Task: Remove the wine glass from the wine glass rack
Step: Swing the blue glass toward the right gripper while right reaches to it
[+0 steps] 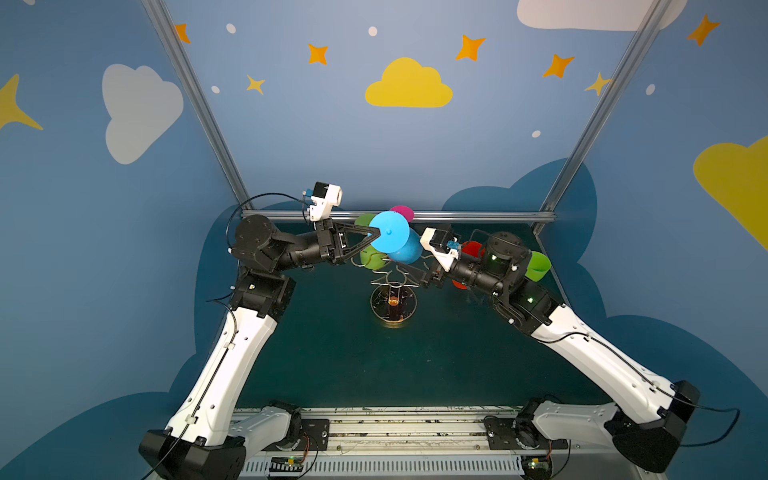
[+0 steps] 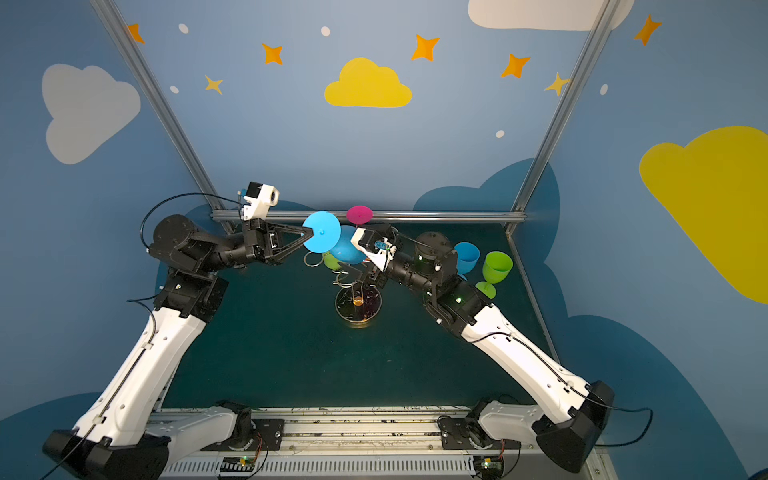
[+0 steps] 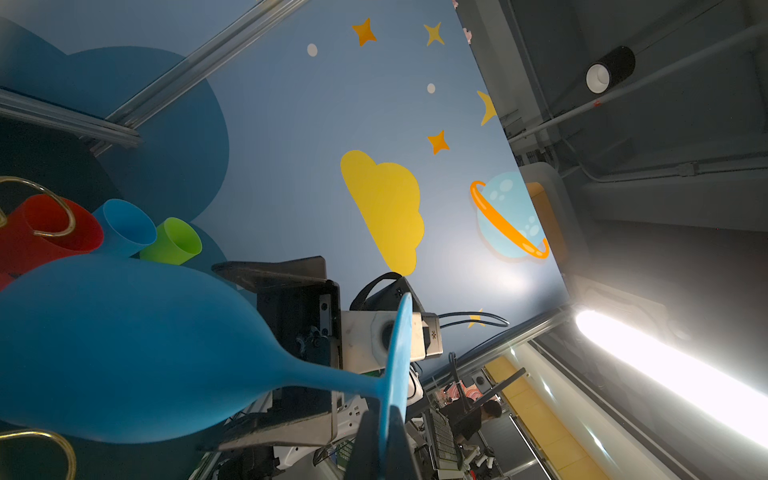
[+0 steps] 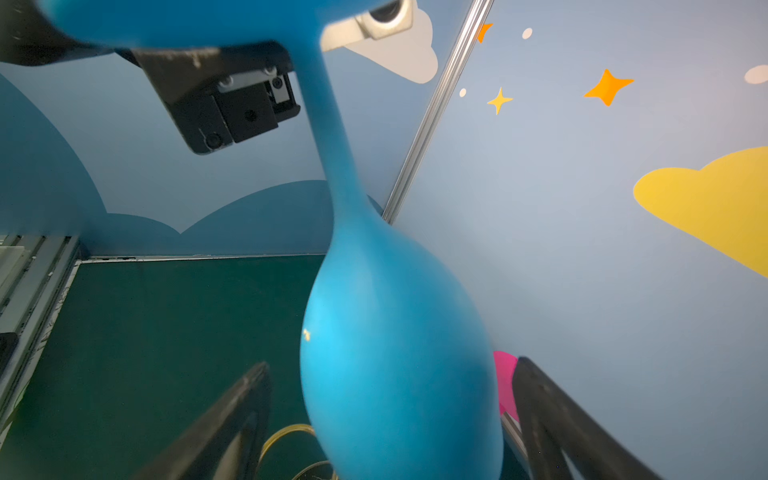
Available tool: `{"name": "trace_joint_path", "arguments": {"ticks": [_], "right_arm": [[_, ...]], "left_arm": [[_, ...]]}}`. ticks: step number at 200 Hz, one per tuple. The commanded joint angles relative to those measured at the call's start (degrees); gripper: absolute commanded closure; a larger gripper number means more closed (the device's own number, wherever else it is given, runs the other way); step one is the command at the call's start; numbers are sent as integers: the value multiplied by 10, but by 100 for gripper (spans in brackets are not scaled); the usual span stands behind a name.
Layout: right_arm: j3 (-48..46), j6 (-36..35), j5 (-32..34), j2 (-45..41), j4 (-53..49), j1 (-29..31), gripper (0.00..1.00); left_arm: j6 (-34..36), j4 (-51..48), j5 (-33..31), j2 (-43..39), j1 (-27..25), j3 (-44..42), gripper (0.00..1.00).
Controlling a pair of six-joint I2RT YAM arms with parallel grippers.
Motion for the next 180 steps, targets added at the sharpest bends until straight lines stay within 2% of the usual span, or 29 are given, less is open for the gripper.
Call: {"name": "trace_joint_path", "arguments": {"ticks": [1,65,118,134,153,180], "right_arm": [[21,17,-4,11,27,1,11],[38,30,-6,42,27,2,12],[39,35,-2,43,15,2,20],[35,37,4,42,11,2,19],[34,38,12,42,2,2,13],[27,41,16,42,7,2,13]], "left_arm": [[11,6,-6,-7,-6,-2,97],[0,15,-17,-12,-16,-21,97],[-18,42,-17,-5,-18,-19,97],[-18,43,-14,-3,-18,-13,97],[-18,44,-14,-2,-18,-8,97],[-19,46,-14,0,-18,-6,97]]}}
